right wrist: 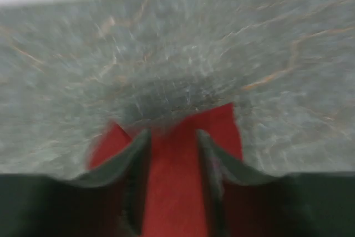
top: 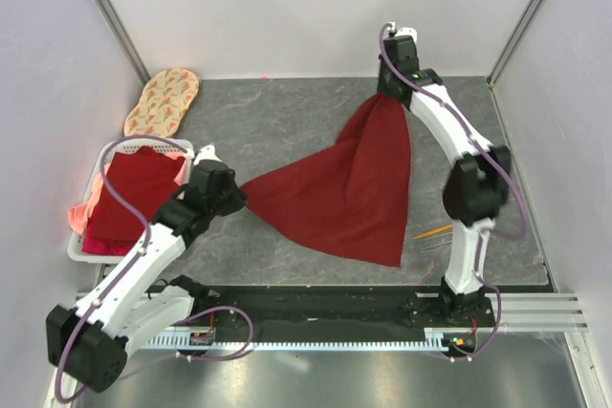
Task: Fold the napkin into a case and place the utensils inside
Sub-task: Flatten out the crumpled napkin at the center of the board.
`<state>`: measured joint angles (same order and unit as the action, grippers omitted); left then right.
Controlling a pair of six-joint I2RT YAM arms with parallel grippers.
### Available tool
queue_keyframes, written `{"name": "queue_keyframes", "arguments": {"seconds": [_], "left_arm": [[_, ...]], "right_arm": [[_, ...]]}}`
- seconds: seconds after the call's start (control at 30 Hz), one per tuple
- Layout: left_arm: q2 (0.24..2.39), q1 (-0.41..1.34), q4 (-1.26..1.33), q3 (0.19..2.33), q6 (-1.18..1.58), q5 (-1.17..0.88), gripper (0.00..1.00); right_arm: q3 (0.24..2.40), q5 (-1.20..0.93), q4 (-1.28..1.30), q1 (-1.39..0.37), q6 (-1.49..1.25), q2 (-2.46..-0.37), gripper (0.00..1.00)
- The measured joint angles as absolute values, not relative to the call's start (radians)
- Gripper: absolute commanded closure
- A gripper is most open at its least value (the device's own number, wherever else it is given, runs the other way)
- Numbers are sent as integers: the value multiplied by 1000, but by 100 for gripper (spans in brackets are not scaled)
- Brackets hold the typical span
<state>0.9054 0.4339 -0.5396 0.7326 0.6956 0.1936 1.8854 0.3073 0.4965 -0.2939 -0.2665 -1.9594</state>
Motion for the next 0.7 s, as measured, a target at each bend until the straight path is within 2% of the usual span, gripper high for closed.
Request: {"name": "queue_keyframes", "arguments": {"seconds": [0.03, 0.13, 0.27, 0.53, 0.7], "left_arm": [[917, 434, -527, 700, 714, 170, 98], [940, 434, -494, 645, 752, 121, 98], [937, 434, -450, 619, 776, 85, 98], [839, 434, -406, 543, 809, 30, 98], [800, 433, -379, 473, 848, -35, 98]], "right_arm": [[1947, 278, 517, -288, -257, -2050, 32], [2053, 234, 597, -285, -259, -2210, 18], [1920, 234, 658, -300, -270, -2155, 16], [1273, 159, 587, -348, -346, -1614, 16], [1031, 165, 473, -527, -400, -1568, 16]]}}
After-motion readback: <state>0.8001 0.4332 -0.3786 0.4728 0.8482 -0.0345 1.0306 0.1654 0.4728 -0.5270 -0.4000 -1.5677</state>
